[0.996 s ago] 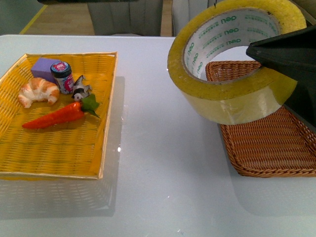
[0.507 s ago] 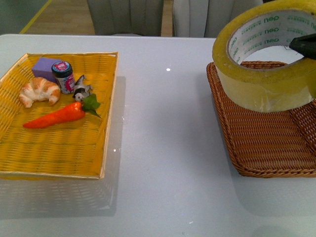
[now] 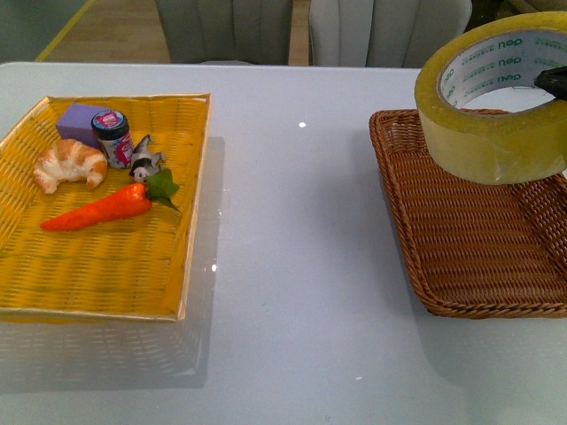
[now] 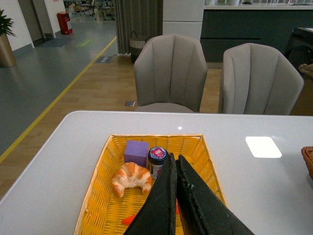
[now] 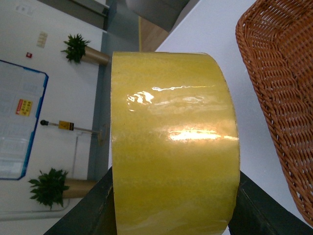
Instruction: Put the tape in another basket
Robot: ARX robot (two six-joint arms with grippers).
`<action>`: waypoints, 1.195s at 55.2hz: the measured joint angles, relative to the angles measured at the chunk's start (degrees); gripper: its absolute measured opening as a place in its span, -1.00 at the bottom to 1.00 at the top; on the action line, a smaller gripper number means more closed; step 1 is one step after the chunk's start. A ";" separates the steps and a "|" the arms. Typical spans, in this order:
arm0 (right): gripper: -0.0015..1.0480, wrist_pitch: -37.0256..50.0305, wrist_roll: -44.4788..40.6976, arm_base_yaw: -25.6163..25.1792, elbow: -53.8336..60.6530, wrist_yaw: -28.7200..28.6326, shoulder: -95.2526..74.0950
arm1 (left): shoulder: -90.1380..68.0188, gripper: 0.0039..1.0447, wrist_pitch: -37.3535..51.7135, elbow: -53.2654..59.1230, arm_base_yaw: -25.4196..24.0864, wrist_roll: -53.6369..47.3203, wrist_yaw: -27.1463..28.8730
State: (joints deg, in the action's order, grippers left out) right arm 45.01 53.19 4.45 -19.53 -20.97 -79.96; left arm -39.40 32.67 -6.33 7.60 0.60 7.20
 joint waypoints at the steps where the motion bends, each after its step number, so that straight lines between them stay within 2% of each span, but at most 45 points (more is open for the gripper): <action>1: -0.09 0.17 0.02 -0.07 0.00 0.02 -0.22 | 0.31 -0.97 -0.15 0.11 -0.11 0.00 -0.09; 8: -0.09 1.38 0.26 -0.79 -0.02 -0.11 -1.11 | 3.91 -0.97 -2.14 1.57 -1.55 0.00 -1.40; 13: -0.09 3.02 0.98 -2.03 -0.46 -1.11 -2.47 | 6.34 -0.97 -3.93 2.36 -5.22 -0.02 -6.43; 18: -0.09 4.94 1.60 -4.00 -2.32 -1.62 -5.70 | 8.92 -0.97 -5.73 3.08 -7.28 -0.02 -6.60; 33: -0.09 9.66 5.53 -9.44 -16.55 -0.92 -26.25 | 14.58 -0.97 -8.15 5.55 -7.39 -0.09 -7.21; 51: -0.10 9.07 10.51 -10.16 -28.22 2.93 -46.12 | 23.54 -0.97 -16.74 5.55 -7.39 -0.09 -7.21; 66: -0.10 6.88 10.95 -10.60 -32.79 4.02 -51.39 | 27.71 -0.97 -20.92 5.55 -7.39 -0.11 -7.21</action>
State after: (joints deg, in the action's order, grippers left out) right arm 51.90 64.14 -6.15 -52.31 -16.95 -131.35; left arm -11.68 11.75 -0.78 0.21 0.49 -0.01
